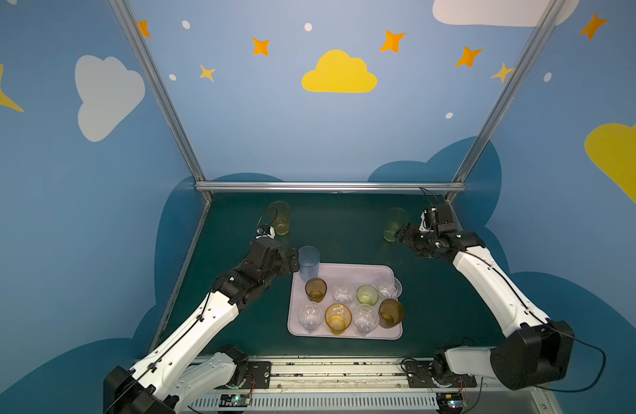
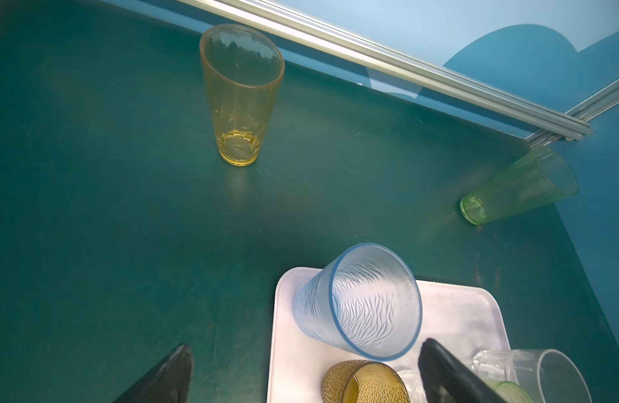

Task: Place the glasses into the tray
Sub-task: 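Move the right gripper to the tall green glass and grasp it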

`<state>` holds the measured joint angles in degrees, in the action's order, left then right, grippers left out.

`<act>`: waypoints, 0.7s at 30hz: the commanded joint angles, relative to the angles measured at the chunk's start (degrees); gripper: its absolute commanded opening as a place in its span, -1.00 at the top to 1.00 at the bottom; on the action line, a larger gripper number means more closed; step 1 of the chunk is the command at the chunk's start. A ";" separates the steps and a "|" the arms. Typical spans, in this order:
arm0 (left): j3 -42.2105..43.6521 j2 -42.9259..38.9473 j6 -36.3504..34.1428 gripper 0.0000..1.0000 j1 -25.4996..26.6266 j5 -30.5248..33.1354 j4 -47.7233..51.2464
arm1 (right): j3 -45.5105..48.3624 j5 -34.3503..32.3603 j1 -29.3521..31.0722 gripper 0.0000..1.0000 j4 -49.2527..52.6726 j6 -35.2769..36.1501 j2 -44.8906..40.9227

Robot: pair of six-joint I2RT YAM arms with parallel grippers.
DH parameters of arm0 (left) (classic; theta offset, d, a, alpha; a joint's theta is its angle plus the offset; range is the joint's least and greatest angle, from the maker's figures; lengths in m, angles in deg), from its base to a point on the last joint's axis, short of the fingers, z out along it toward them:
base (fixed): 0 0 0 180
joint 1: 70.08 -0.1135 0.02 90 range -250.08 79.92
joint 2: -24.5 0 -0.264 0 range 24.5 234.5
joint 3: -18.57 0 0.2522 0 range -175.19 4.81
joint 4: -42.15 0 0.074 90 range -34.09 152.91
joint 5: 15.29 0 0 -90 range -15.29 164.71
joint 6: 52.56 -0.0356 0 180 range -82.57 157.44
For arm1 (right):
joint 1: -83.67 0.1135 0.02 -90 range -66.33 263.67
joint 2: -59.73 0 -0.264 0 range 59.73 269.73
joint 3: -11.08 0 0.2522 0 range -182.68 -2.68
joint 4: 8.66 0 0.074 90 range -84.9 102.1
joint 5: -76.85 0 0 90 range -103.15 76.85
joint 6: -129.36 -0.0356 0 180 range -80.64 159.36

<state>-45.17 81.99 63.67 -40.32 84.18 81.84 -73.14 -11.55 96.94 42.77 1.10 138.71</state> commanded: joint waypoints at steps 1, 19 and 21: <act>-0.32 -1.38 -0.05 -1.00 0.01 -0.43 -0.19 | -4.73 -2.48 -1.44 -0.46 0.92 2.58 3.79; 4.49 -5.95 0.84 -1.00 0.04 0.32 -3.39 | -18.95 -5.93 -7.83 -0.15 5.82 4.38 18.52; 4.32 -5.34 0.66 -1.00 0.05 0.76 -3.44 | -20.37 -4.50 -8.09 -0.08 6.20 4.60 20.52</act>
<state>-41.04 76.09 64.29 -40.32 85.06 79.64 -91.45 -16.97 89.25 46.75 5.21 156.85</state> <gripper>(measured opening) 0.996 0.554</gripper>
